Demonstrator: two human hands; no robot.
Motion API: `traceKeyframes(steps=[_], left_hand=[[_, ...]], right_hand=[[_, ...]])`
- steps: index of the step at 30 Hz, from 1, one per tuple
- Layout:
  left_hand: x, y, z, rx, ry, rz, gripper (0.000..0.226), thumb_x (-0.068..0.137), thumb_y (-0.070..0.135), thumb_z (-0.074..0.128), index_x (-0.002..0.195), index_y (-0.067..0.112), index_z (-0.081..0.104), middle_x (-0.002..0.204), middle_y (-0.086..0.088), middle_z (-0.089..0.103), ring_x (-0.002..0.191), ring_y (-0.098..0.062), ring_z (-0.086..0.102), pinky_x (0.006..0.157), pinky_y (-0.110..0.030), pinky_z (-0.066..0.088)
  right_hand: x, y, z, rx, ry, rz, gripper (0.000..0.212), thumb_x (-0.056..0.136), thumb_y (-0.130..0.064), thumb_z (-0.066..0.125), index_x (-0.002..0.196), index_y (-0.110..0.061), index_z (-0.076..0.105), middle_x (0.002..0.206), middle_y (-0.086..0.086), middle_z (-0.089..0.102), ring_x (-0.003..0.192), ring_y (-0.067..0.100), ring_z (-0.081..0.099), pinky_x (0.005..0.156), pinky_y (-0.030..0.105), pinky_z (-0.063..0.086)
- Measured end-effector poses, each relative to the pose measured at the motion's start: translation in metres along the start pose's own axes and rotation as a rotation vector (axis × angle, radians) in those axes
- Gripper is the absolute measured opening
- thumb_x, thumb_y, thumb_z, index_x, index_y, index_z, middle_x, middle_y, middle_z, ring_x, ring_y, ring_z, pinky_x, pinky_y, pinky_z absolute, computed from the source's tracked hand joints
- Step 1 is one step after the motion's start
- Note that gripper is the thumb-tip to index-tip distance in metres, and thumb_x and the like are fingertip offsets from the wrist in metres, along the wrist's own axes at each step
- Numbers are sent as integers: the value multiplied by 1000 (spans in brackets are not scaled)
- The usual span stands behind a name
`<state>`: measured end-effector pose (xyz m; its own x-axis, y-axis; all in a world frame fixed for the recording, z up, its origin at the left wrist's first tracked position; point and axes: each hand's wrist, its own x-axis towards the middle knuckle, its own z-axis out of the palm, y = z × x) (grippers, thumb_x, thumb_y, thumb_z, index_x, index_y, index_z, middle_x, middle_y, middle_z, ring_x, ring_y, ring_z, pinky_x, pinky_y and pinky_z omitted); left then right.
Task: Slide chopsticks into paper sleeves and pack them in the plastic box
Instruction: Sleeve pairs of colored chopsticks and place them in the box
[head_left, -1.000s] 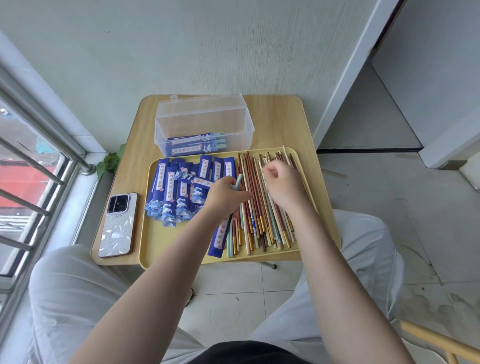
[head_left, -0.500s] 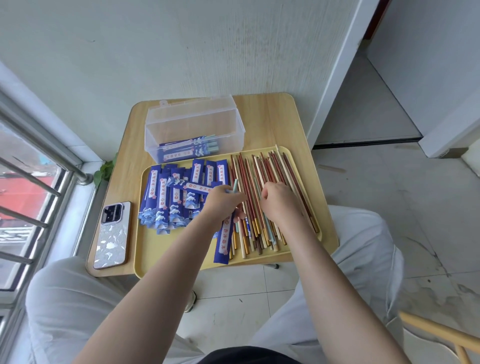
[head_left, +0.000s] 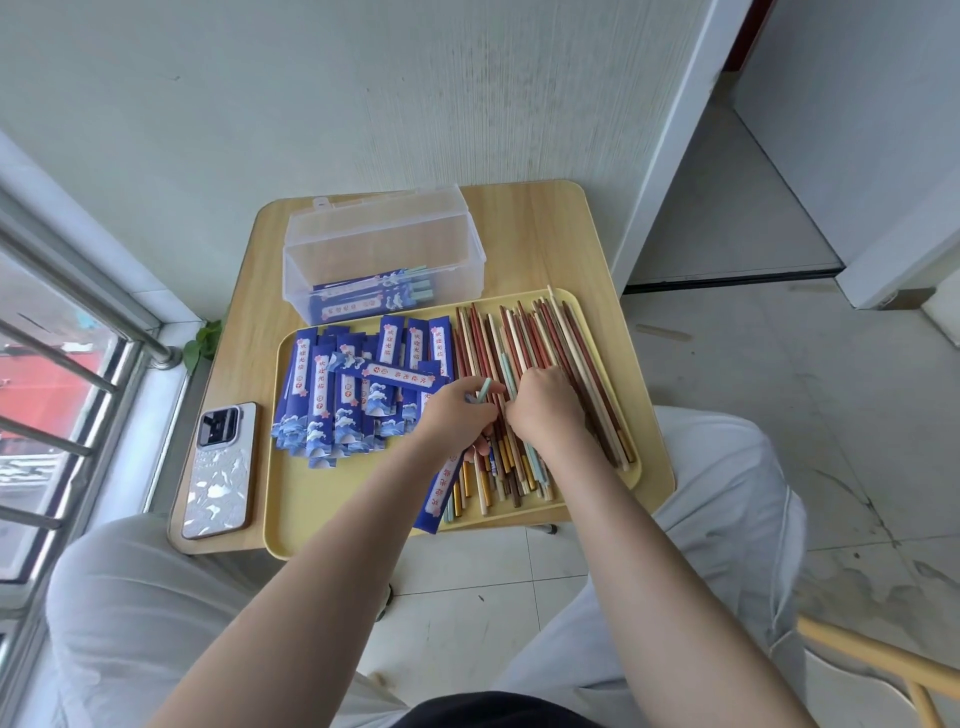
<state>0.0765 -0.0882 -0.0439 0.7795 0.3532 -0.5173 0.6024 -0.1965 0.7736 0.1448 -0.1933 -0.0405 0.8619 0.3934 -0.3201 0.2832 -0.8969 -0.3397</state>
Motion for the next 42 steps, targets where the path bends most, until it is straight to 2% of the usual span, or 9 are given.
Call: traceKeyframes(steps=[5,13,19,24,27,30,33,36,42], left_hand=[[2,-1,0,-28,-11,-4,31,94,3,51,115,22,64,70,-9,63,46,-18,60,41,-25,45],[-2,1,-7,-96,-59,-18,19,95,7,56,113,8,61,74,-13,61,46,-19,60,39,-24,44],[-11,3,-28,-351,-17,-114,21,94,28,38,83,10,43,61,-11,50,44,-21,49,48,-27,38],[-17,1,-35,-359,33,-158,9,88,16,36,82,11,41,66,-16,50,40,-20,45,47,-26,37],[-14,-3,-33,-351,45,-90,13,91,12,47,79,6,51,73,-17,57,54,-24,55,58,-35,47],[-18,-7,-34,-498,31,-57,11,102,16,53,99,6,58,84,-17,66,68,-29,67,58,-35,58],[-21,-9,-39,-464,28,-11,14,106,22,47,101,10,52,77,-15,65,55,-25,61,50,-32,51],[-23,-10,-46,-417,79,-5,23,107,26,41,103,6,52,69,-13,58,47,-22,48,46,-30,42],[-28,-12,-56,-406,103,7,57,107,38,25,81,3,62,56,-12,51,43,-23,43,48,-29,37]], right_hand=[[-1,-3,-3,59,-29,97,33,96,-12,61,127,-3,56,128,15,53,106,29,59,84,37,56],[-4,-6,-6,147,13,147,22,91,-29,71,91,-11,57,86,2,58,76,20,60,55,30,47],[-3,-9,-7,78,42,116,20,92,-24,69,94,-6,61,88,5,63,75,23,64,53,28,45],[-5,-11,3,-50,46,92,15,97,-18,62,86,-10,57,79,3,59,61,18,54,42,25,33],[-6,-11,4,-35,68,86,24,96,-21,62,76,-12,51,74,2,55,56,16,50,42,25,32],[-5,-10,-1,171,145,-7,19,95,-25,61,83,-13,52,73,-1,54,56,14,47,48,27,38],[-6,-13,-16,551,78,-110,4,97,-21,57,100,-18,56,84,1,67,58,14,56,54,27,46],[-8,-18,-30,931,26,-140,14,98,-11,54,107,-20,61,78,3,71,60,17,65,64,33,56],[-10,-27,-47,1656,-297,-178,21,99,3,47,108,-2,66,90,15,73,77,24,72,68,28,57]])
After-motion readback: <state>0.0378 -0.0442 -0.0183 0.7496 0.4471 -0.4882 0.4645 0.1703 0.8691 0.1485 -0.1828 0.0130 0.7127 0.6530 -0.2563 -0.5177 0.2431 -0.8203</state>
